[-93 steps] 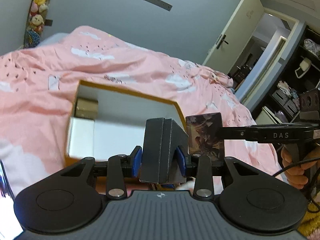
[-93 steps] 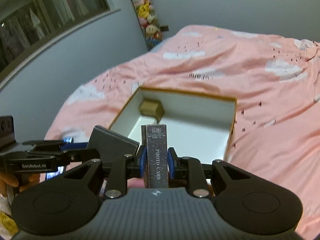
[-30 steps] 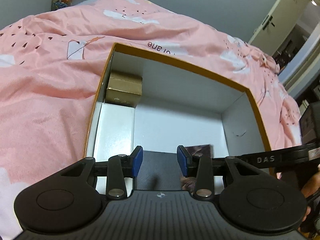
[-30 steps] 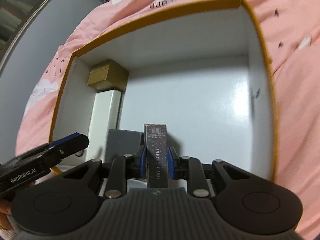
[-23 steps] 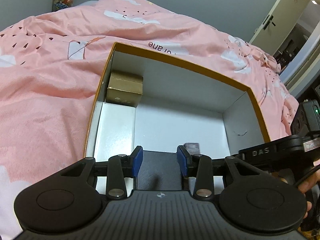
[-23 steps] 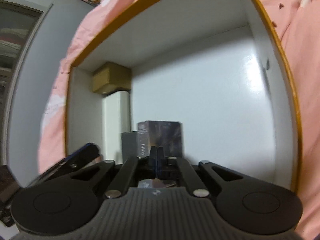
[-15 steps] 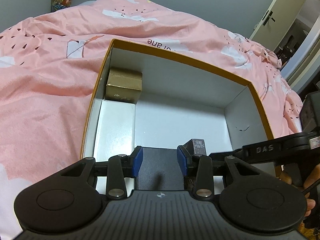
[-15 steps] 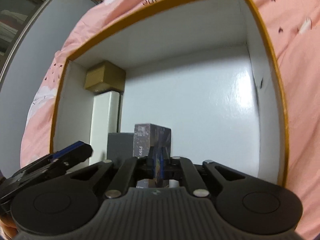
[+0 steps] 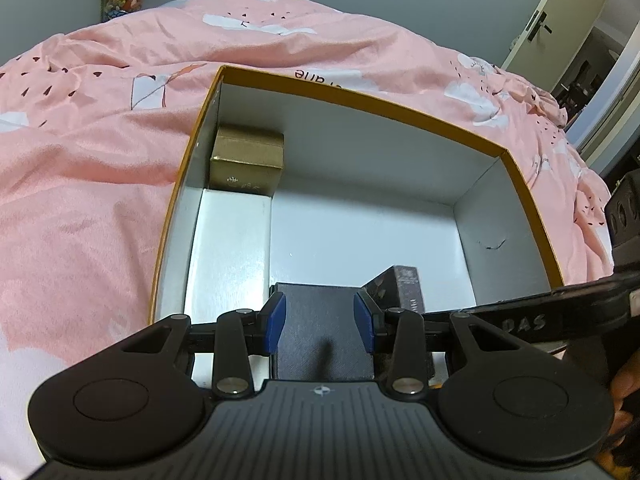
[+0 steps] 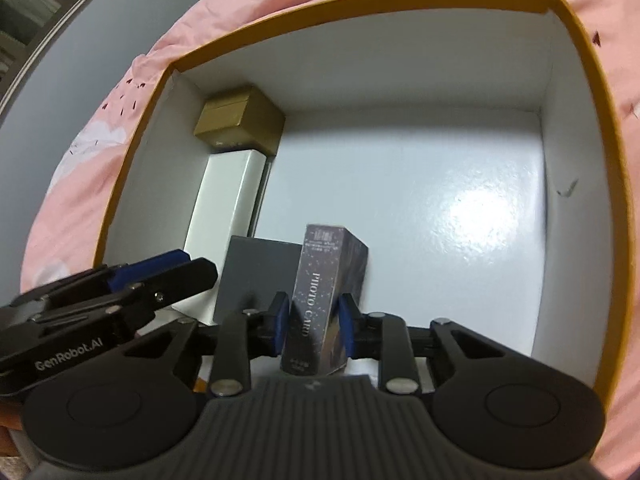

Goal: Organize objects
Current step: 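Set the grey box and PHOTO CARD pack upright inside the orange box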

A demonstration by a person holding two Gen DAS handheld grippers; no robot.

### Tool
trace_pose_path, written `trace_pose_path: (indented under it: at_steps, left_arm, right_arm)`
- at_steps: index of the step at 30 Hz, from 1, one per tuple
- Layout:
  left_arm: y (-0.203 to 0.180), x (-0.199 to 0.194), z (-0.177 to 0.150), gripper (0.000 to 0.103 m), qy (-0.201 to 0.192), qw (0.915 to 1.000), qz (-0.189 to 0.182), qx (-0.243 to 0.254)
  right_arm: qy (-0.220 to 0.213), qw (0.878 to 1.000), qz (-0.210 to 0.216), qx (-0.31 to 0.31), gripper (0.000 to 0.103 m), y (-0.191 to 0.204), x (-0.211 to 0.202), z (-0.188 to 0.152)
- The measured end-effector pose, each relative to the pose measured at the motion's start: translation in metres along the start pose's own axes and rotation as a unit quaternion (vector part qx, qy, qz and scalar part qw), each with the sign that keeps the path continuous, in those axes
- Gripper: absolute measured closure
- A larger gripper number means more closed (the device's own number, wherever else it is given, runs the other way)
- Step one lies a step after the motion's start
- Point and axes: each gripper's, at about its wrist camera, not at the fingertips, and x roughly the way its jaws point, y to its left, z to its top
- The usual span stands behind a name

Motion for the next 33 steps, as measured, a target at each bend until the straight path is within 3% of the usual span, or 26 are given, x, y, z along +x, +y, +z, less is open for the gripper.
trace_pose_path:
  at_steps: [3, 6, 10, 15, 22, 33]
  left_arm:
    - [-0.001, 0.002, -0.002, 0.058, 0.001, 1.0, 0.001, 0.003]
    - [-0.003, 0.002, -0.002, 0.059, 0.0, 1.0, -0.003, 0.006]
    - [-0.004, 0.003, -0.003, 0.059, 0.002, 0.9999, 0.003, 0.01]
    - [-0.003, 0.002, -0.003, 0.059, 0.0, 0.9999, 0.004, 0.011]
    - [-0.006, 0.005, -0.005, 0.059, -0.001, 0.9997, 0.013, 0.02]
    - [-0.01, 0.007, -0.008, 0.059, -0.003, 0.9992, 0.02, 0.035]
  right_arm:
    - [0.005, 1.0, -0.001, 0.018, 0.074, -0.013, -0.007, 0.002]
    - [0.012, 0.999, -0.034, 0.008, 0.074, -0.021, -0.011, 0.003]
    - [0.025, 0.998, -0.049, -0.012, 0.072, -0.017, -0.005, 0.002]
    - [0.049, 0.995, -0.075, -0.032, 0.062, -0.014, 0.005, 0.003]
    - [0.076, 0.992, -0.09, -0.047, 0.061, -0.013, 0.016, 0.006]
    - [0.067, 0.995, -0.066, -0.018, 0.077, -0.018, 0.018, 0.008]
